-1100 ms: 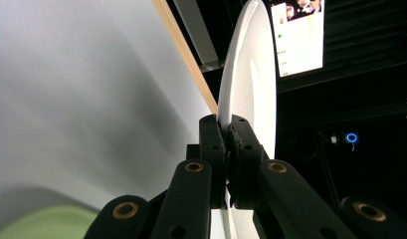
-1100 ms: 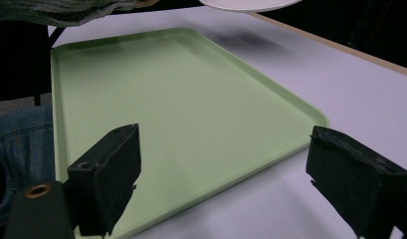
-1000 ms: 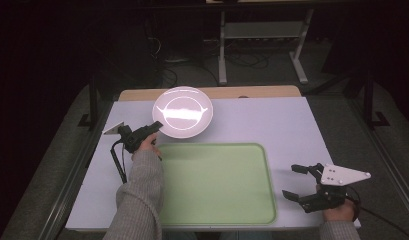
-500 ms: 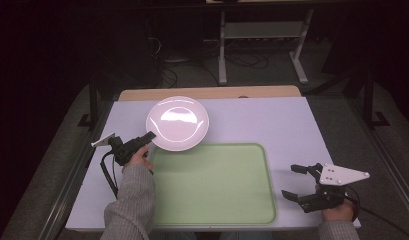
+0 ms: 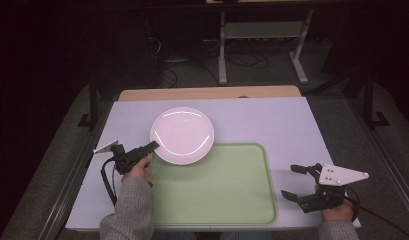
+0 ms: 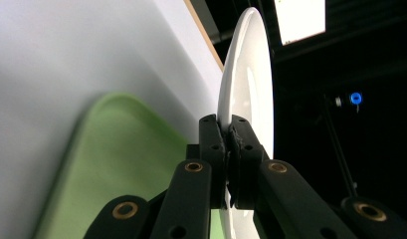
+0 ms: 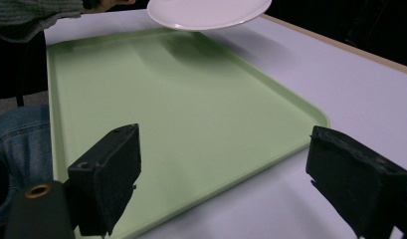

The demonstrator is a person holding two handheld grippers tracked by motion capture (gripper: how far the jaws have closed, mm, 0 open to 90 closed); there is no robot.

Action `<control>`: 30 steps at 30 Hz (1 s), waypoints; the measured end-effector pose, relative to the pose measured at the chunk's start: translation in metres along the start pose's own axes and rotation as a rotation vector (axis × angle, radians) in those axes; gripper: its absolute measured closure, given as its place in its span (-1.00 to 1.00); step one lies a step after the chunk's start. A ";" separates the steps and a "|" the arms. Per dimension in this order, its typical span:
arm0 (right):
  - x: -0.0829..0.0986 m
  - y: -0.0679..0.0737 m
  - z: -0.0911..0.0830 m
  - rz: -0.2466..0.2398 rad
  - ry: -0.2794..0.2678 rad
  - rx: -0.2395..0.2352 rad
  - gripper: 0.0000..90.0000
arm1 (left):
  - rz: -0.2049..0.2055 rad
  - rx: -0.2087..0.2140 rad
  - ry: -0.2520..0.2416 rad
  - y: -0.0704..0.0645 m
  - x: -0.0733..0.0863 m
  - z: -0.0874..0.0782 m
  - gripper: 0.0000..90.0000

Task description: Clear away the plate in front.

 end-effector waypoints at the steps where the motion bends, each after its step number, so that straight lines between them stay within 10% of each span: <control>1: 0.000 0.000 0.000 0.003 0.001 0.001 -0.71 | 0.006 0.011 0.005 -0.001 0.002 0.000 0.93; 30: -0.001 0.002 0.002 0.003 0.012 0.001 -0.71 | 0.194 -0.065 0.227 0.003 0.062 -0.006 0.93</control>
Point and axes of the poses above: each handheld gripper's, and its own axes: z roughly forward along the jaws, x roughly out of its underside, y roughly to its left, the point moved 2 cm from there along z, roughly forward along the jaws, and after that the axes turned 10 degrees about -x, right-handed, at the moved point
